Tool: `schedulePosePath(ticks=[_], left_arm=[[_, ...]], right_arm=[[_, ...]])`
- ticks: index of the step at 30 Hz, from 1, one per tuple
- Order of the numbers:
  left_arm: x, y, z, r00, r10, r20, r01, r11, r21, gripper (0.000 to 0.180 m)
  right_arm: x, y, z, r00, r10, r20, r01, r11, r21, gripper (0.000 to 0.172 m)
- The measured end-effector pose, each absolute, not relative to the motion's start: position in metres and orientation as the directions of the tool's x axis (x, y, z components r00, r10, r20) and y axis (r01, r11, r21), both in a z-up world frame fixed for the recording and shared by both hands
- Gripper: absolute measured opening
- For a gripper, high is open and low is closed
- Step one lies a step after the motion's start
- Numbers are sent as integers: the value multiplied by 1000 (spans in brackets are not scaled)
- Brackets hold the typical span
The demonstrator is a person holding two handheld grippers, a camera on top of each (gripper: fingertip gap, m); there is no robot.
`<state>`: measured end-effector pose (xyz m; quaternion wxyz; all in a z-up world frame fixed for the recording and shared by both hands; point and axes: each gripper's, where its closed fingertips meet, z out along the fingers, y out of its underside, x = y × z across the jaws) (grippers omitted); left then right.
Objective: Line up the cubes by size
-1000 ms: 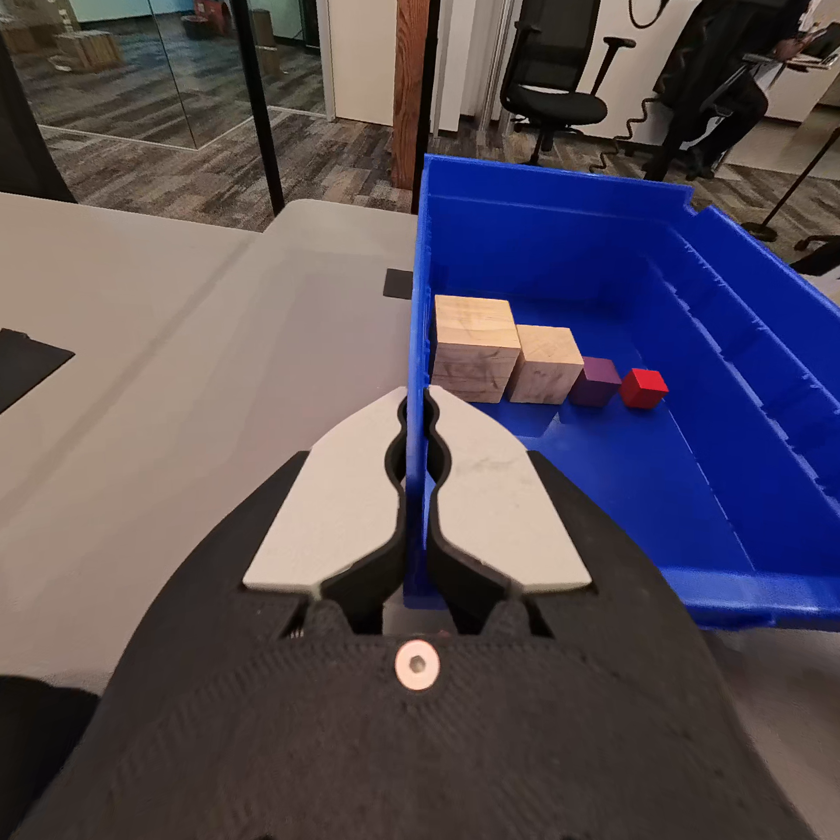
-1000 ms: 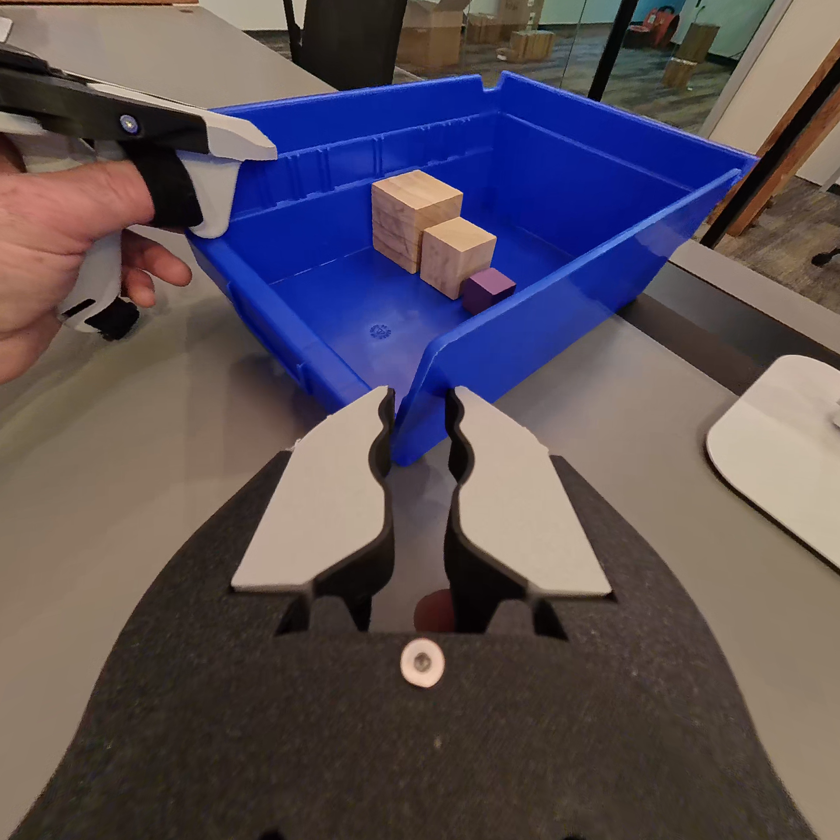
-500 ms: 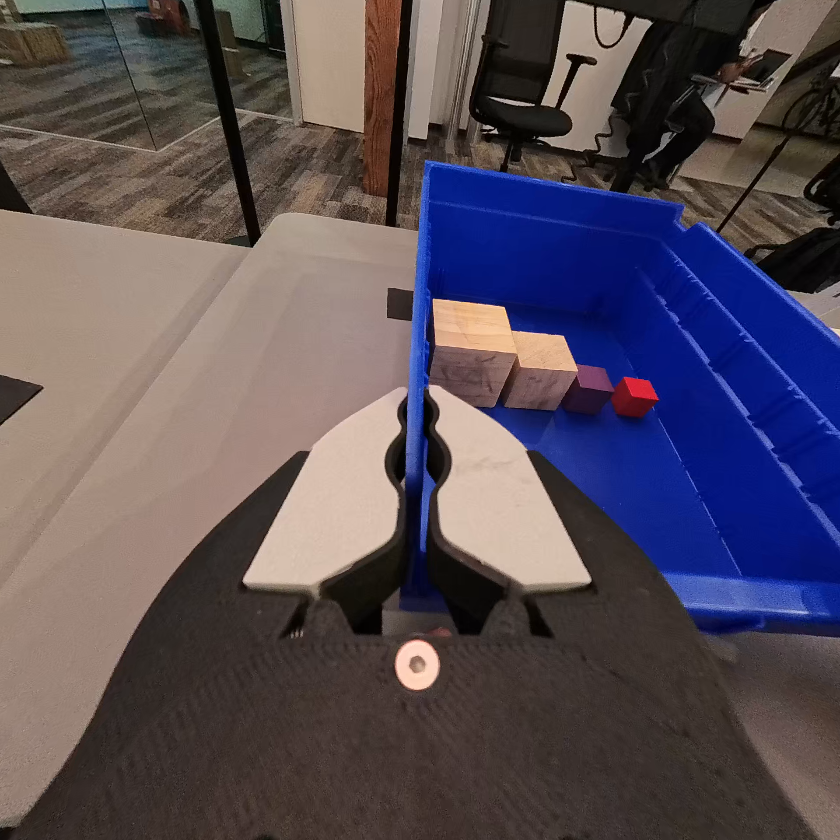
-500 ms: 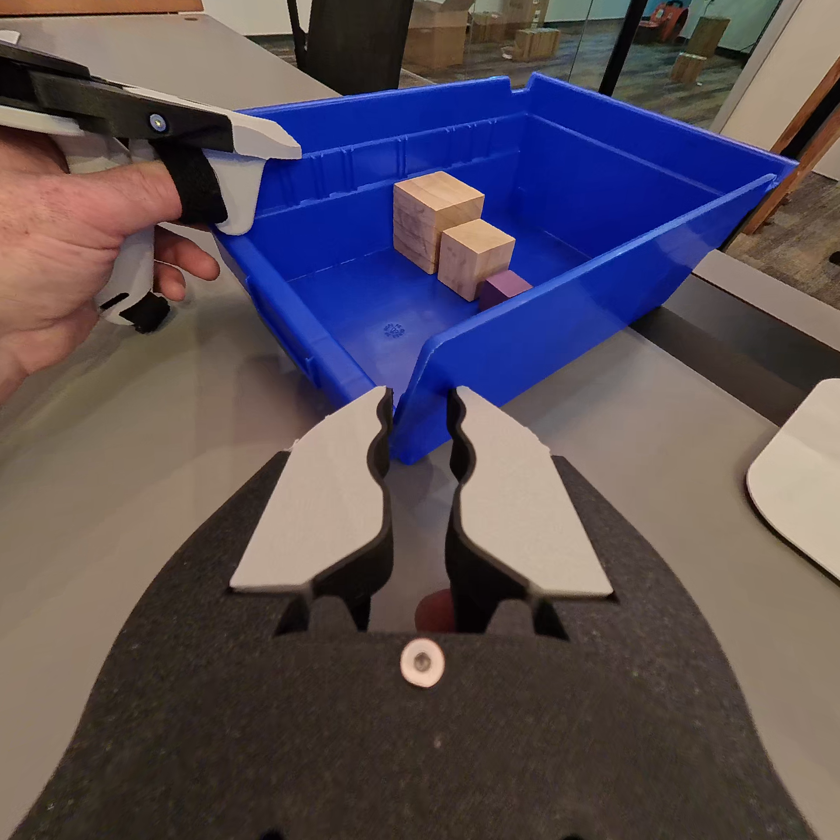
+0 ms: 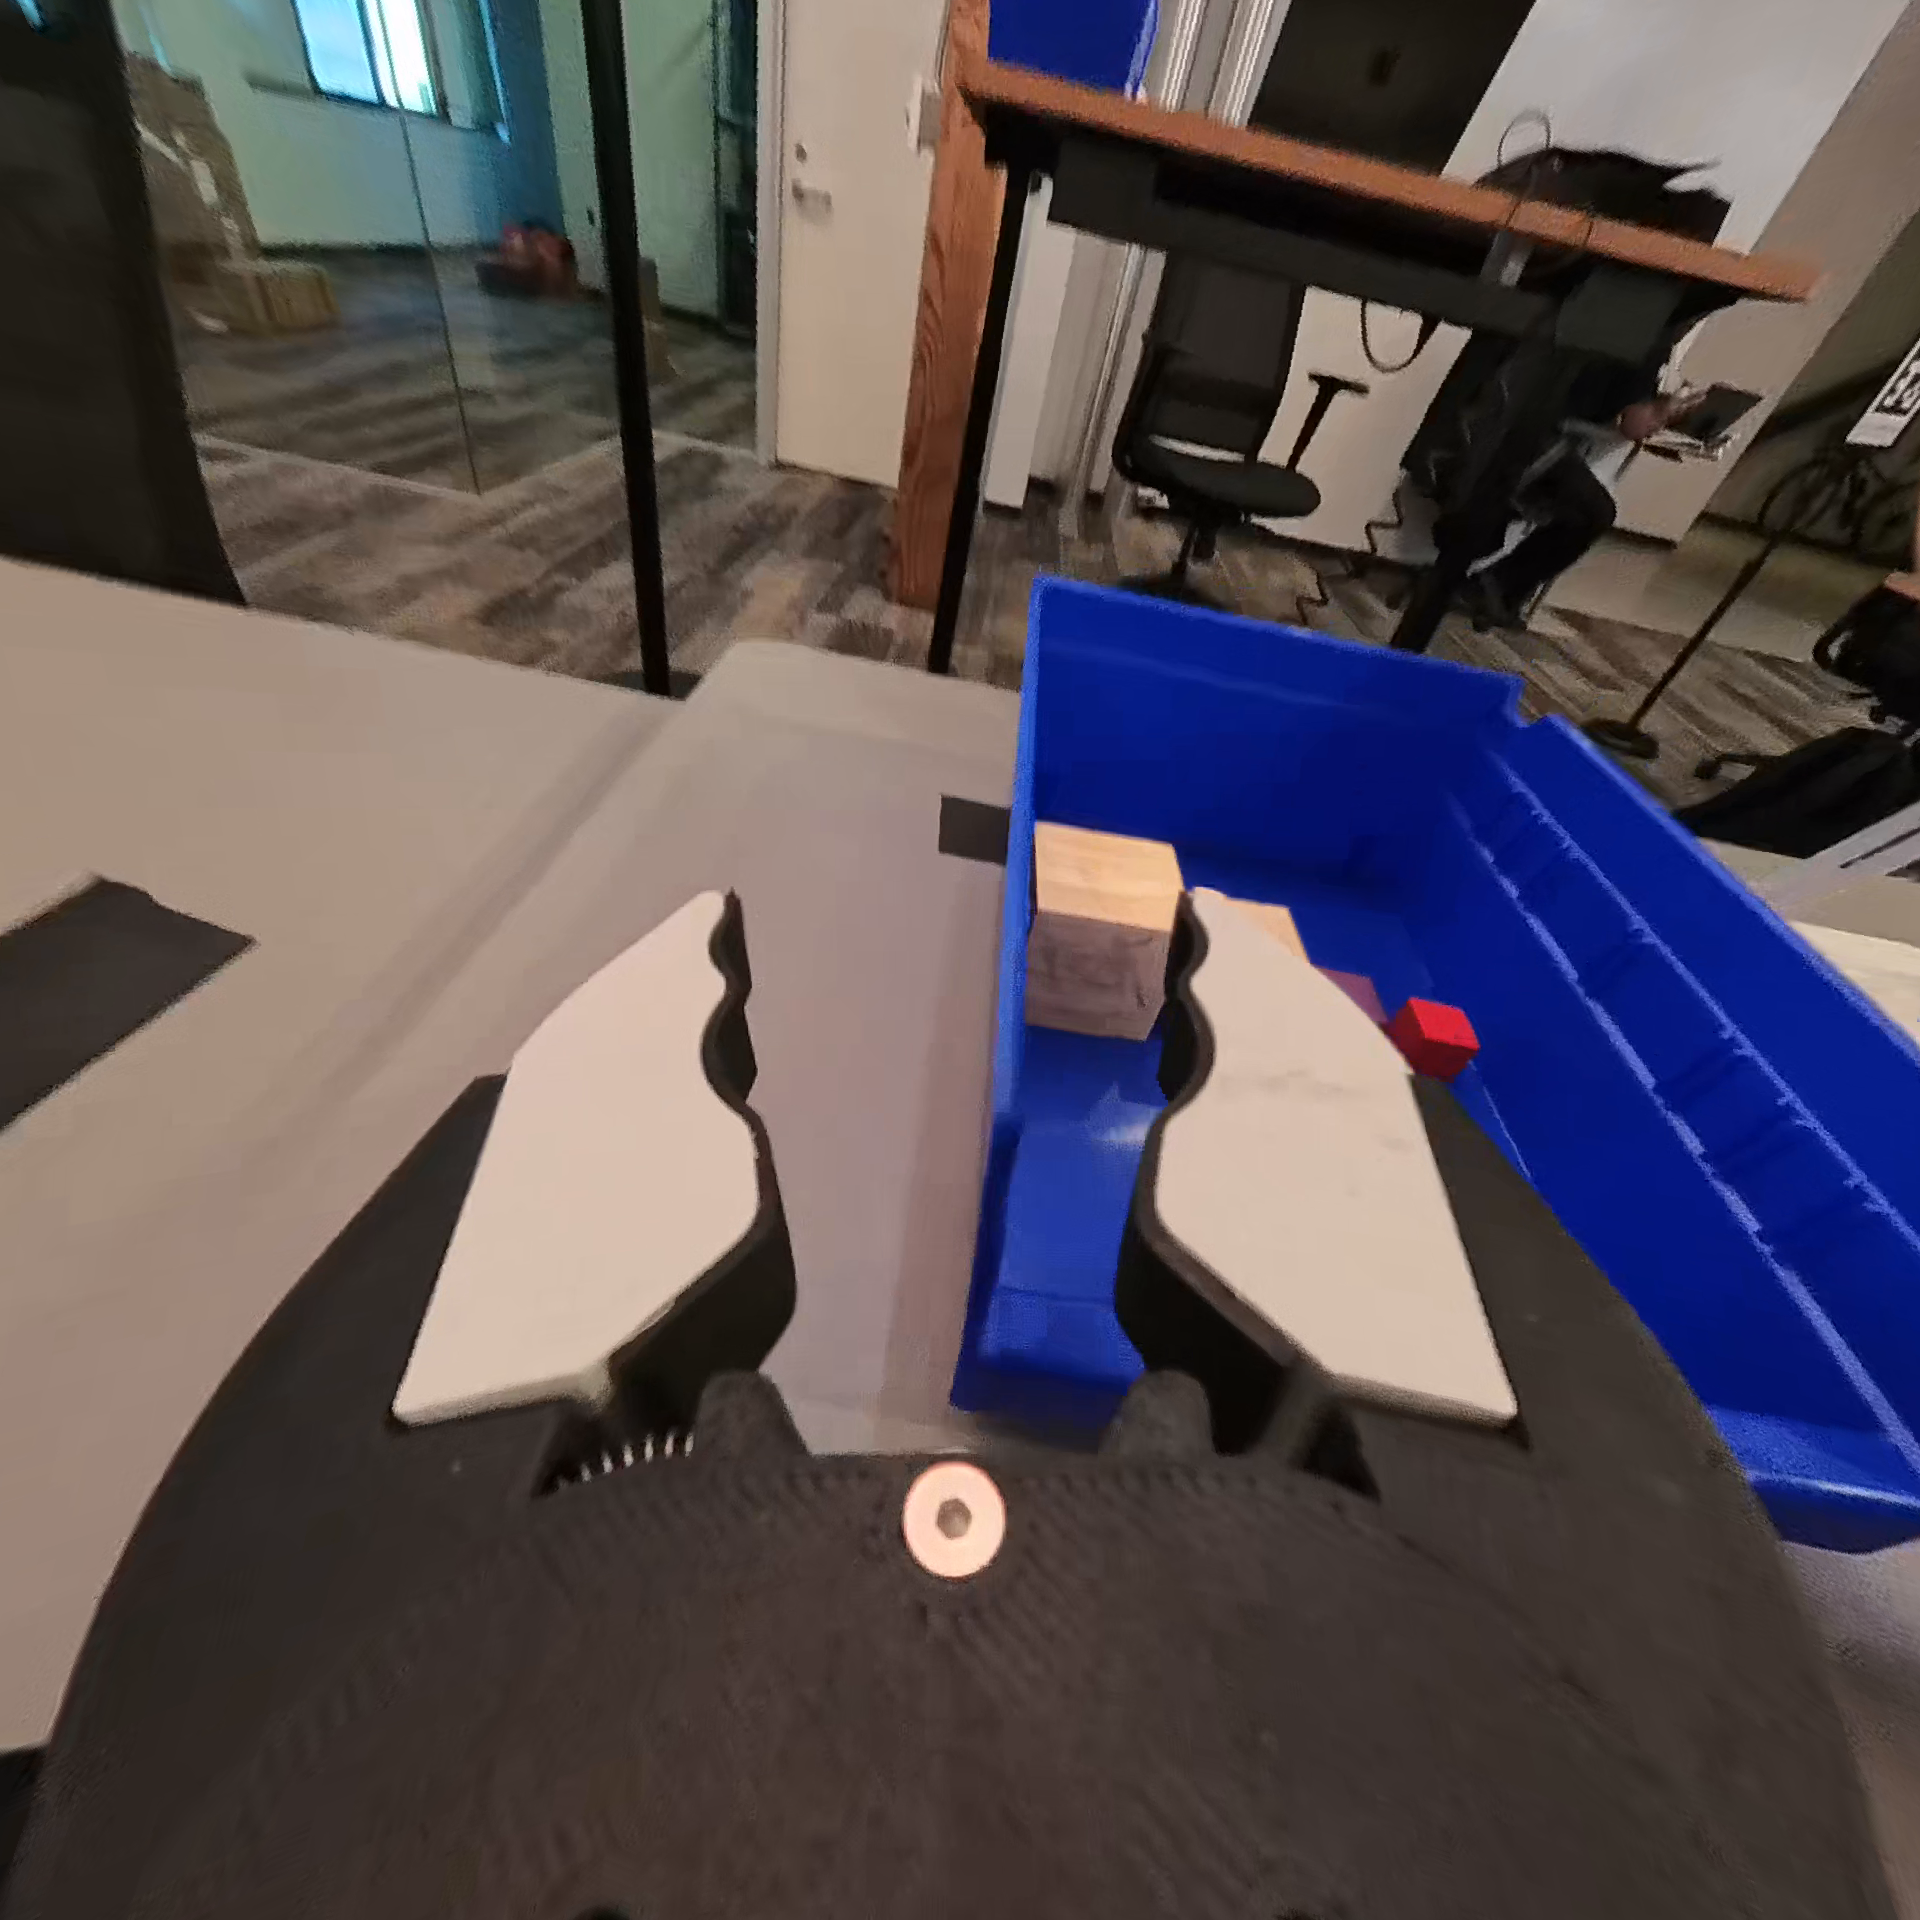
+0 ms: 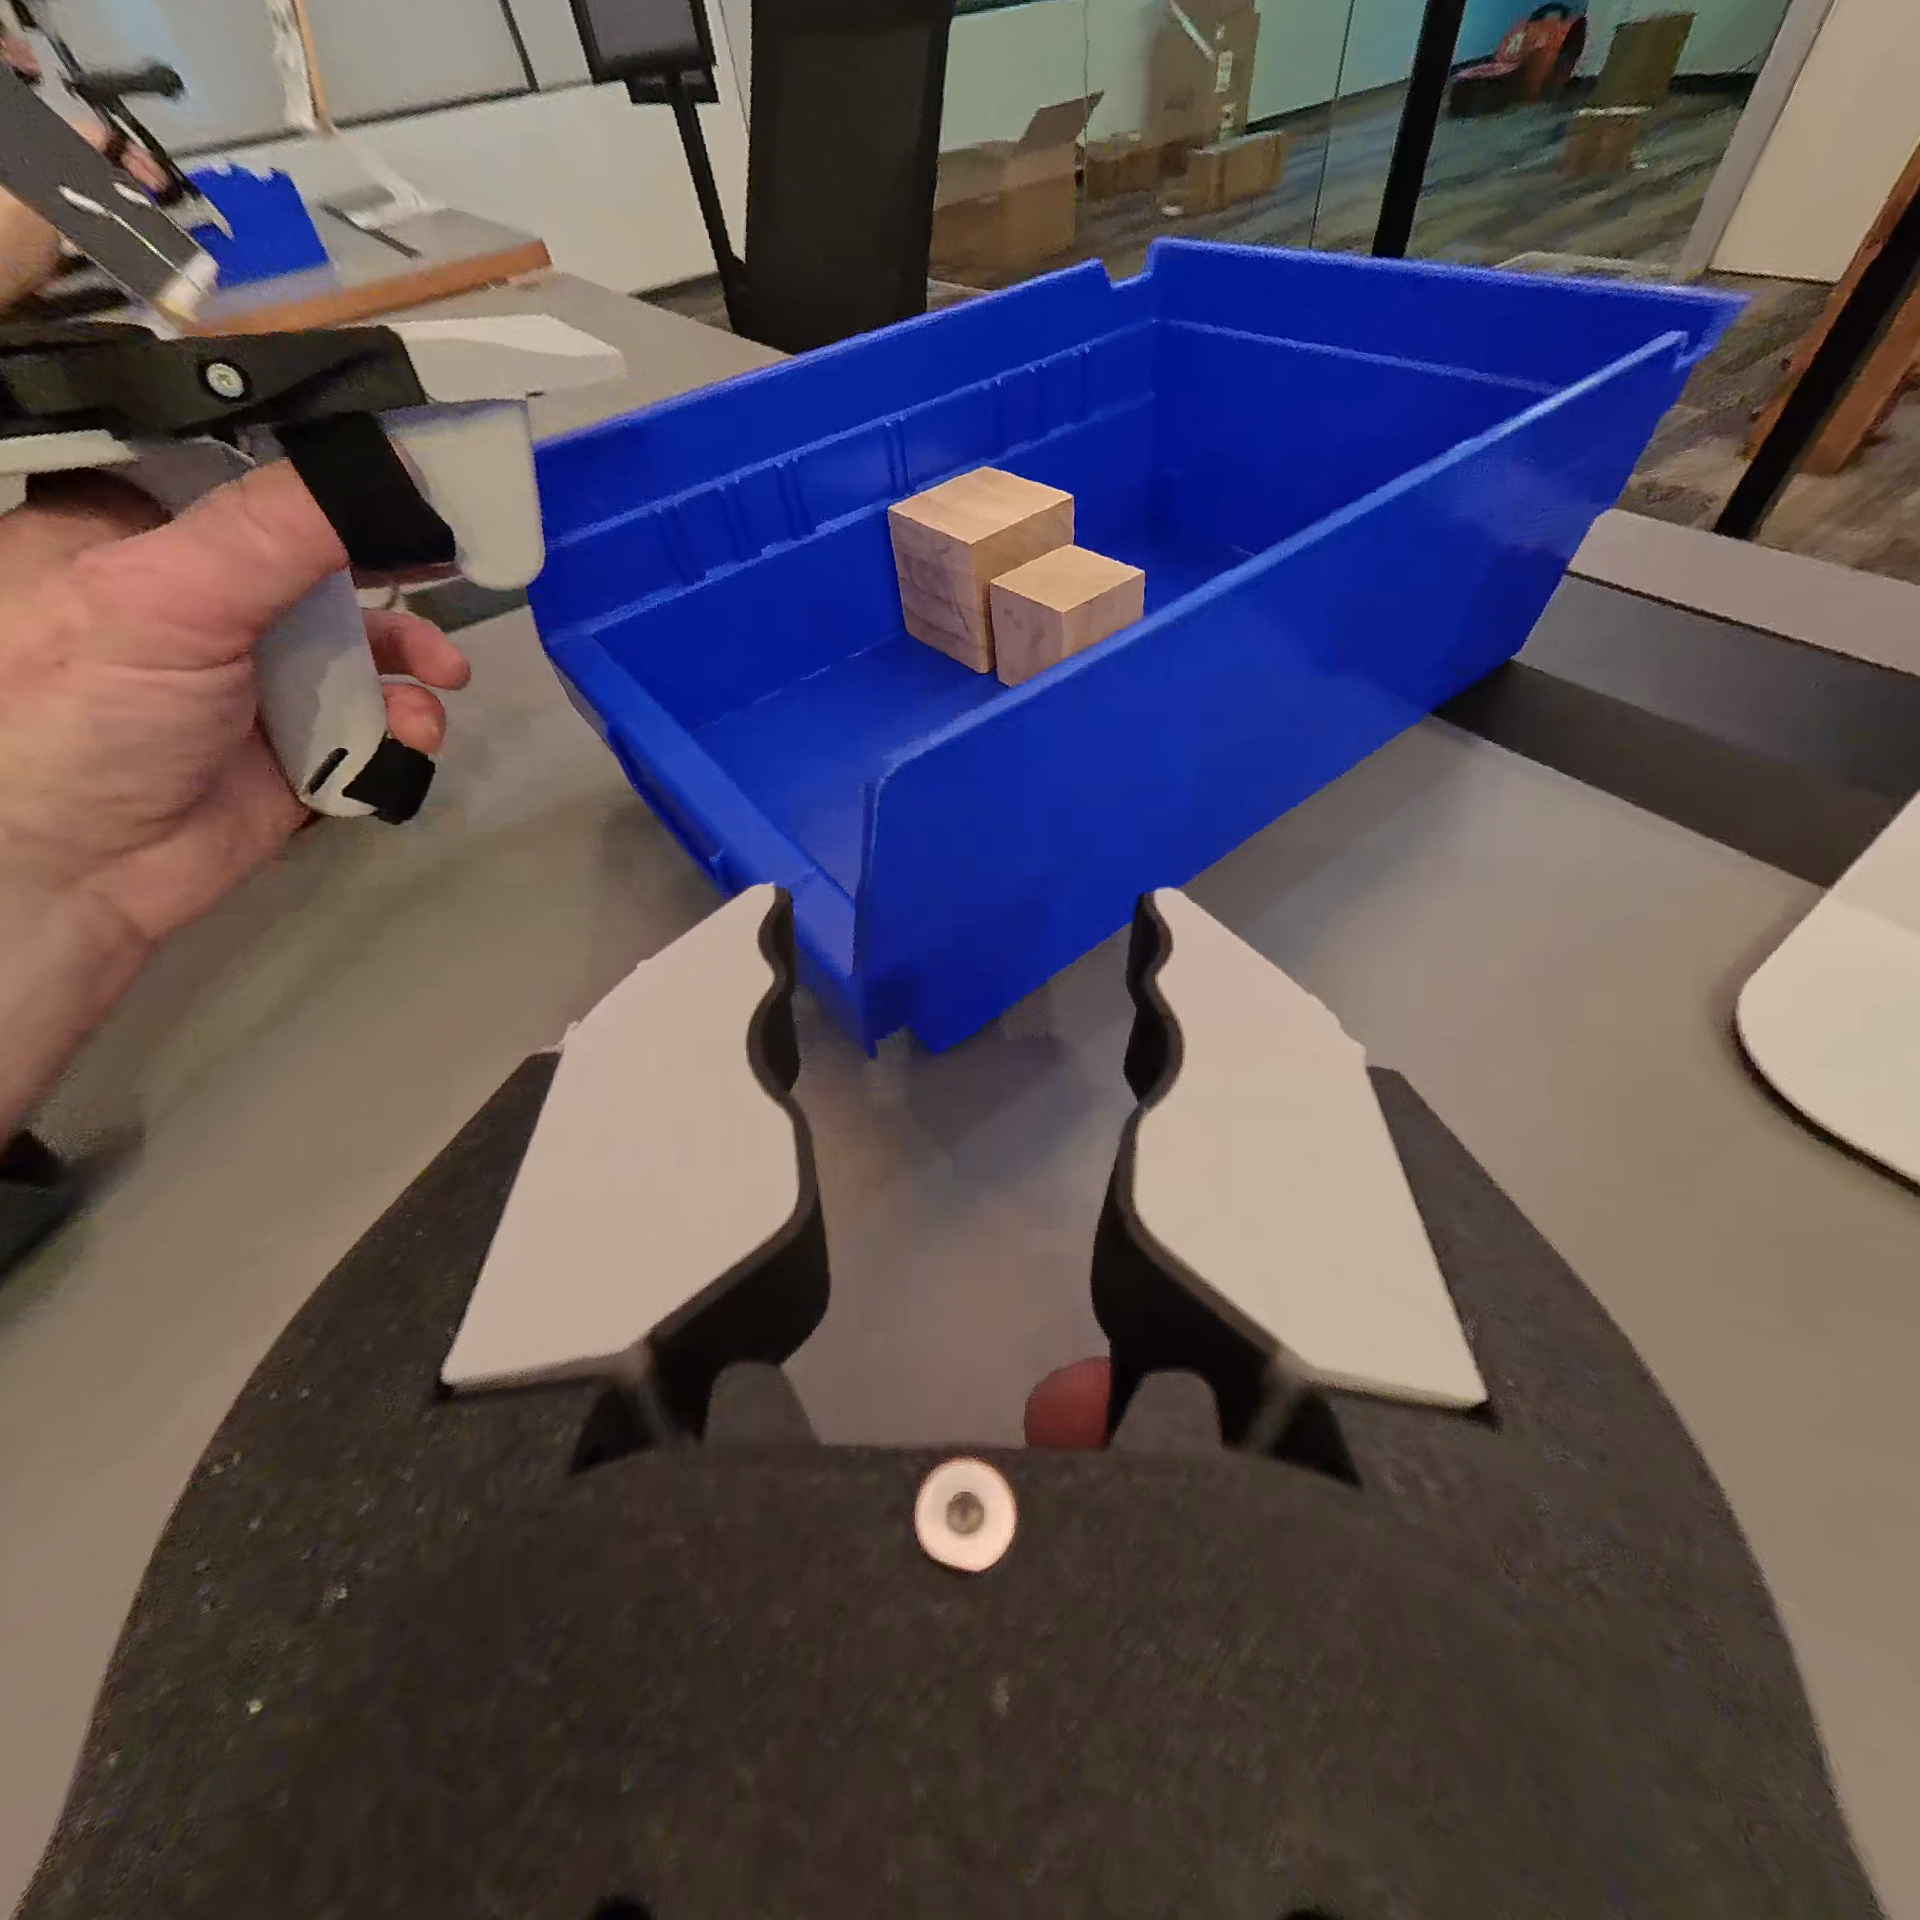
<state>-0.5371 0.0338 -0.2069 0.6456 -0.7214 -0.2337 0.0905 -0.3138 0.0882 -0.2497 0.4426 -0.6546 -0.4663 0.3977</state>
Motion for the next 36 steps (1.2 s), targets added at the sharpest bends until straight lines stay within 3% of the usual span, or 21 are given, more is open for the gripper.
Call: schedulePosePath(ticks=[4, 10, 14, 20, 26, 32, 36], left_arm=[[-513, 33, -167, 903, 423, 75, 82, 2, -997, 70], [-420, 53, -104, 968, 237, -81, -121, 159, -980, 63], [-334, 77, -91, 979, 82, -187, -200, 205, -958, 61], [-213, 122, -140, 914, -110, -392, -380, 114, -918, 63], [-175, 159, -202, 935, -220, -277, -293, -43, -955, 65], [-184, 181, -224, 965, -209, -159, -189, -131, -973, 67], [-189, 187, -230, 965, -196, -177, -207, -146, -967, 67]], right_arm=[[-289, 88, -248, 235, 967, -98, 252, -158, -955, 60], [-244, 114, -249, 266, 959, -95, 256, -166, -952, 60], [-213, 140, -248, 310, 948, -67, 251, -150, -956, 59], [-171, 178, -250, 376, 926, -33, 264, -141, -954, 58], [-137, 204, -251, 417, 907, 53, 298, -82, -951, 56], [-114, 220, -251, 462, 883, 80, 302, -72, -951, 54], [-114, 222, -253, 453, 886, 96, 326, -65, -943, 52]])
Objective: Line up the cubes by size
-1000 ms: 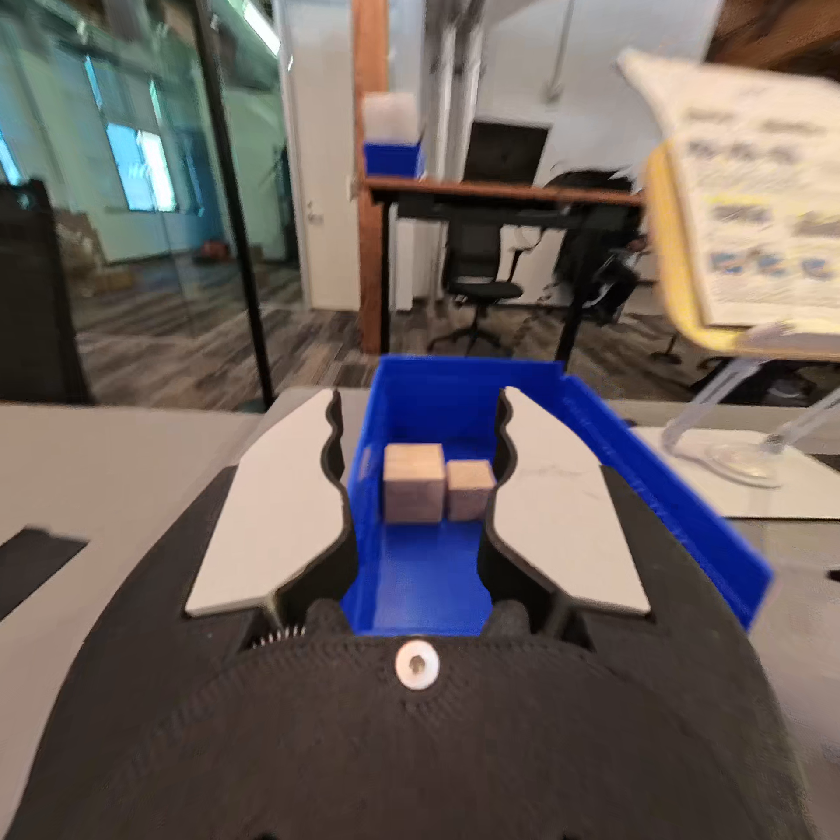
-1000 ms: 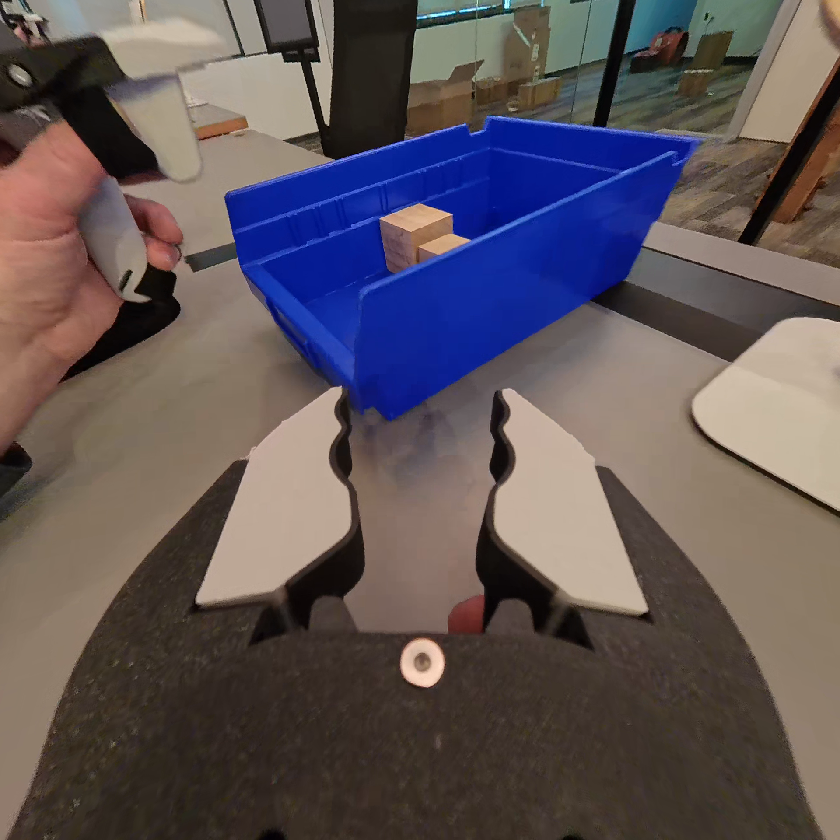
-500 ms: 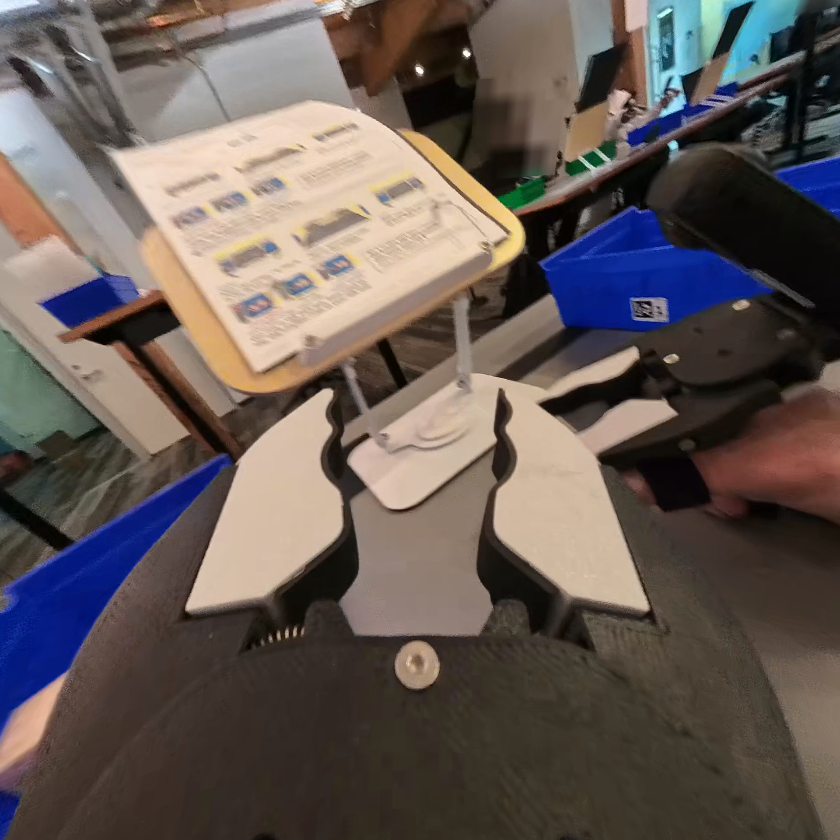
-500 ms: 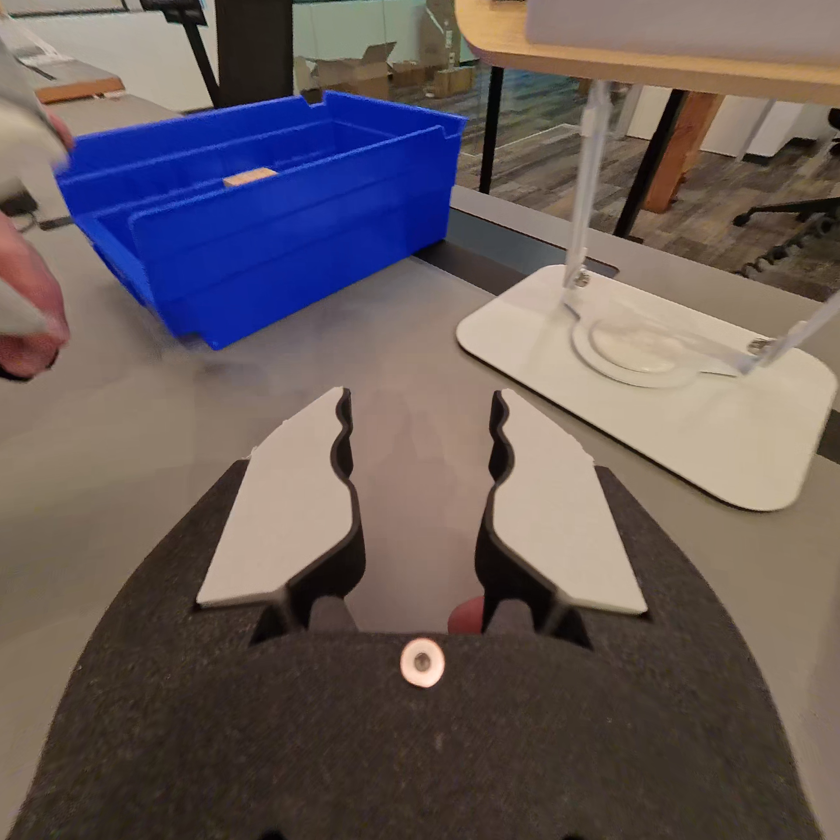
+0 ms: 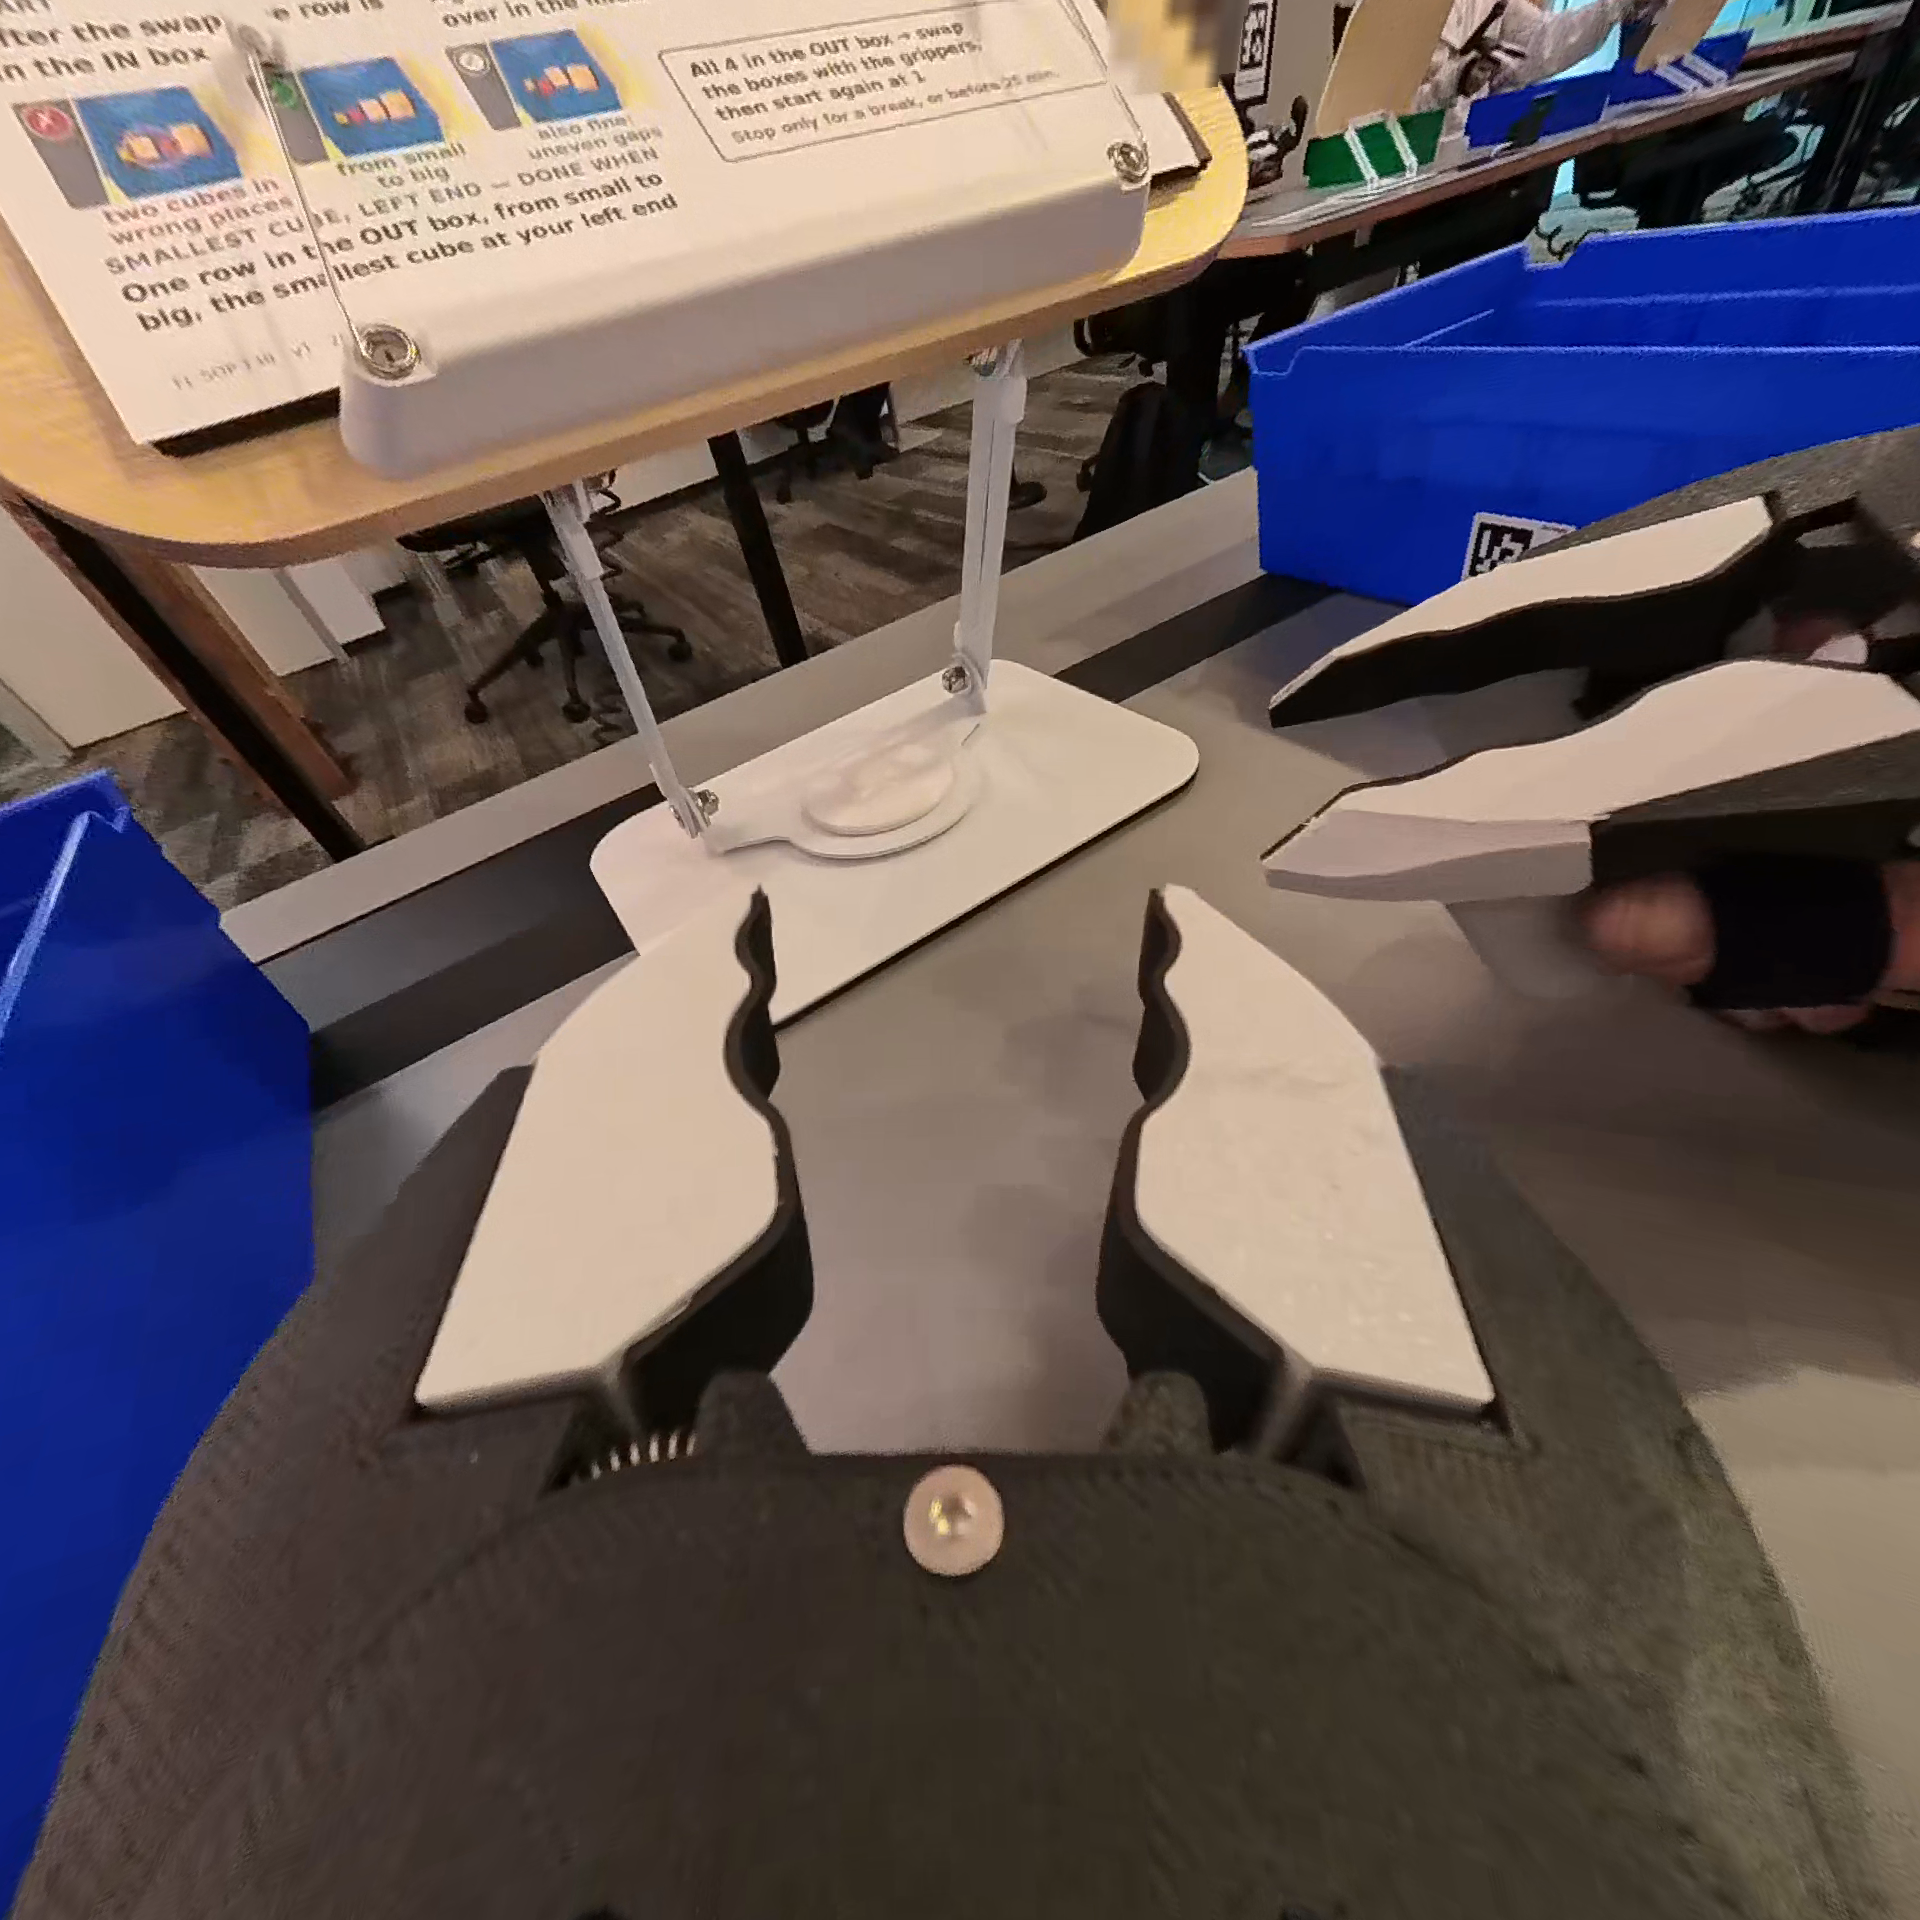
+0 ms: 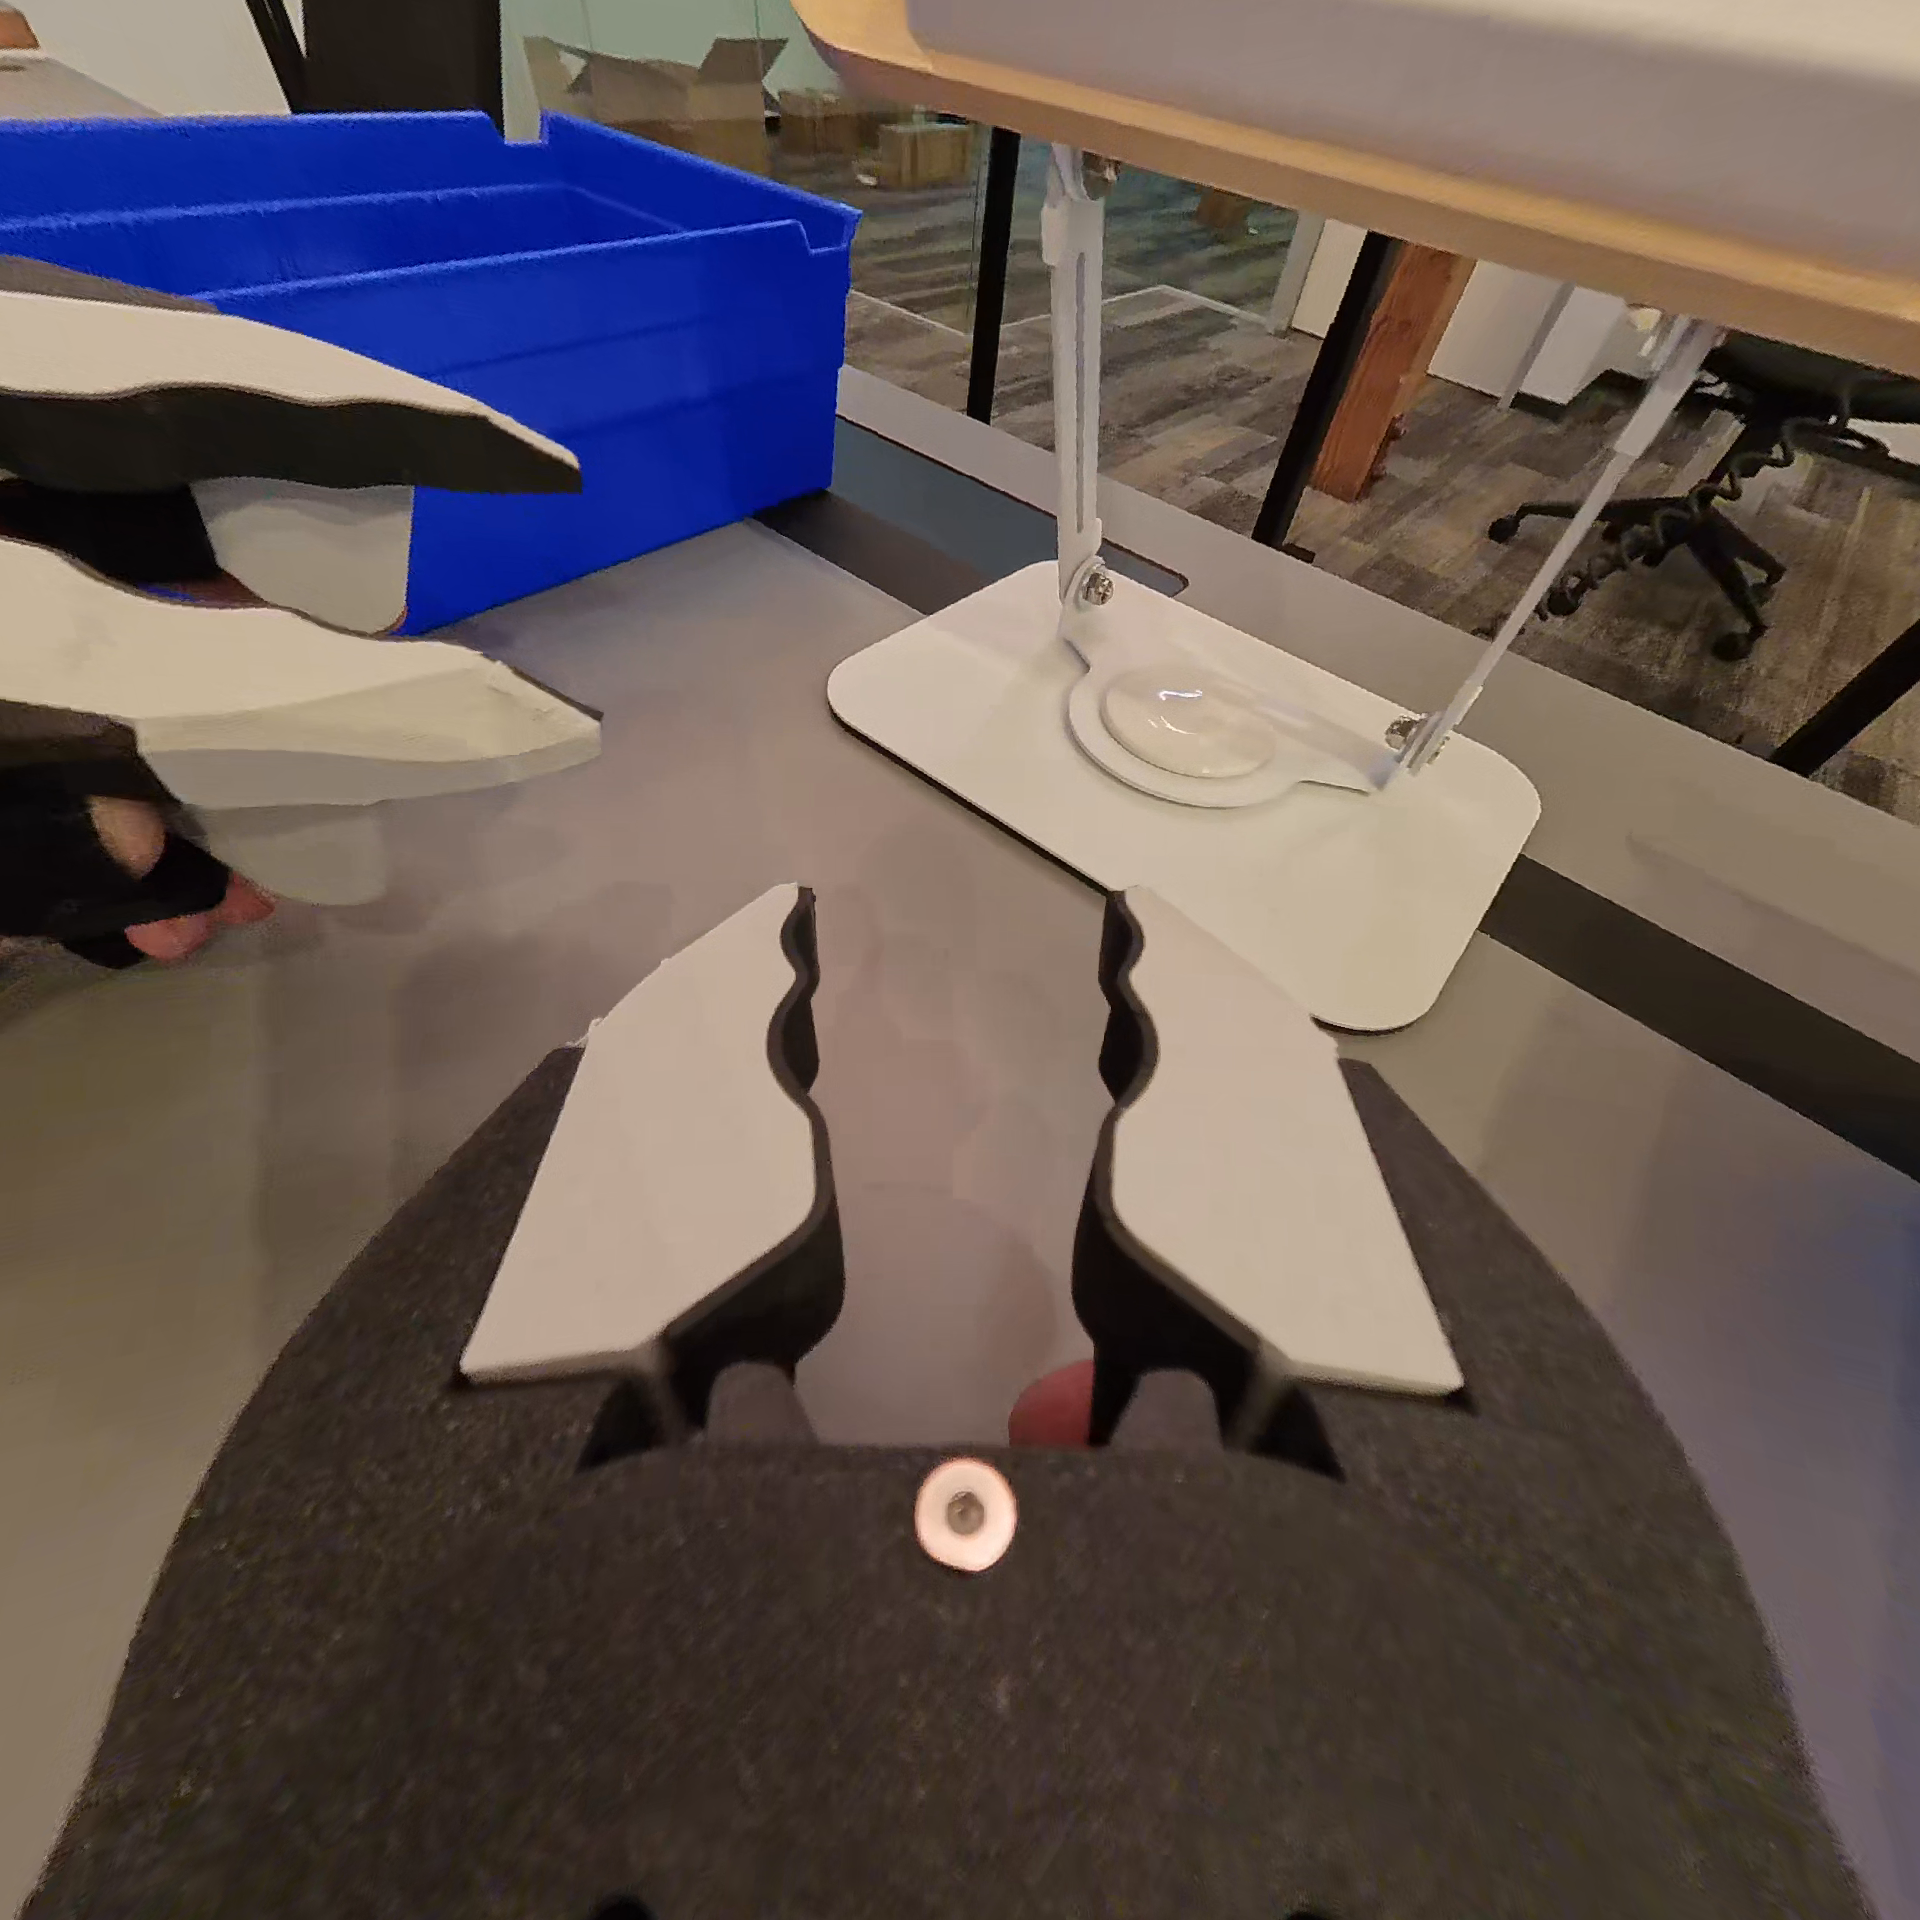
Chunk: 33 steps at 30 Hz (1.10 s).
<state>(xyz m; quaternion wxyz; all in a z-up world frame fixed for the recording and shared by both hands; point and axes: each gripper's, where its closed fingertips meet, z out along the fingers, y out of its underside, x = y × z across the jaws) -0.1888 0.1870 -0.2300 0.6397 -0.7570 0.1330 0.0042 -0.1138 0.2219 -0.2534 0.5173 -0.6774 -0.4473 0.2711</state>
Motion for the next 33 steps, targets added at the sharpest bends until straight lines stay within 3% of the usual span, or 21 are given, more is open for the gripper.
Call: schedulePosePath(ticks=[17, 26, 33], left_arm=[[-188, 185, -239, 956, -220, -194, -234, -178, -956, 55], [-191, 187, -241, 961, -212, -176, -219, -199, -955, 68], [-187, 188, -245, 954, -232, -192, -243, -215, -946, 68]], right_arm=[[-124, 206, -259, 379, 885, 271, 420, 96, -902, 48], [-126, 204, -262, 363, 884, 295, 443, 115, -889, 48], [-129, 200, -266, 337, 879, 337, 472, 151, -868, 48]])
